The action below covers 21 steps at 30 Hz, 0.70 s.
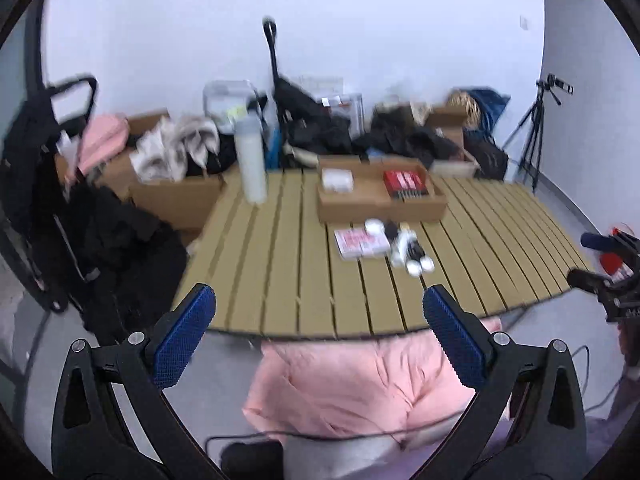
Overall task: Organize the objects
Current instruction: 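Withdraw the right tool and reach toward the white round lids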
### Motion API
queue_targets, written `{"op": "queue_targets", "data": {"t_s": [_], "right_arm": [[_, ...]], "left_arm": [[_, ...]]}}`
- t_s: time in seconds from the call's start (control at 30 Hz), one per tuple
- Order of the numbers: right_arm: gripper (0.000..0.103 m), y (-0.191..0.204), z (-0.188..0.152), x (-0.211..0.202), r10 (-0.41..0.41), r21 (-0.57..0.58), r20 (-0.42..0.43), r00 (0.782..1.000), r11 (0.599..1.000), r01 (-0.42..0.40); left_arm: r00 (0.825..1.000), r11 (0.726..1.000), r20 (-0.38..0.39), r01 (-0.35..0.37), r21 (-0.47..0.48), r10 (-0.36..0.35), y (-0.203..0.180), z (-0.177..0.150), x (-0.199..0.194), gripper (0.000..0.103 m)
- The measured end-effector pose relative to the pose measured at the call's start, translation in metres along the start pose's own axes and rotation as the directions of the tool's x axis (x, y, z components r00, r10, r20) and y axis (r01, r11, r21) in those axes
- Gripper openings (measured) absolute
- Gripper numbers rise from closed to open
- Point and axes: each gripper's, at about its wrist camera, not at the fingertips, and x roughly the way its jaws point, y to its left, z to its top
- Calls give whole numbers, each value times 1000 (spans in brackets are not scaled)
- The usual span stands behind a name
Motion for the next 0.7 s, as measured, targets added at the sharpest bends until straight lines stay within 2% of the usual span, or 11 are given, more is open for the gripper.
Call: {"op": "queue_targets", "data": {"t_s": [0.07,0.13,0.2,0.37,0.53,0.67,0.7], "right_arm": [[96,7,1,-9,32,-1,32,999,1000,-32],[96,12,1,-13,21,-14,39,999,1000,-20],[96,15,0,-13,5,-24,33,999,1000,-4],[96,7,-5,-6,-9,17,18,1000,1000,9],[96,-7,-16,27,-31,97,-37,999,995,34],[95,-13,-19,64,16,139,-62,998,990,-7],[90,-13,-18,72,26,140,-59,998,990,-18]], "left_arm": [[999,999,43,23,-22,-22,0,2,-11,103],[999,999,32,45,-24,-44,0,0,-12,103],[999,999,20,36,-6,-35,-5,-3,-9,103],[999,999,-17,39,-11,-39,-6,-9,7,103],[990,1000,-140,14,-1,-14,-7,-24,56,103],[976,998,-208,64,-14,-65,-12,-29,105,103],[973,997,-218,79,-3,-78,-16,-28,120,103]]}}
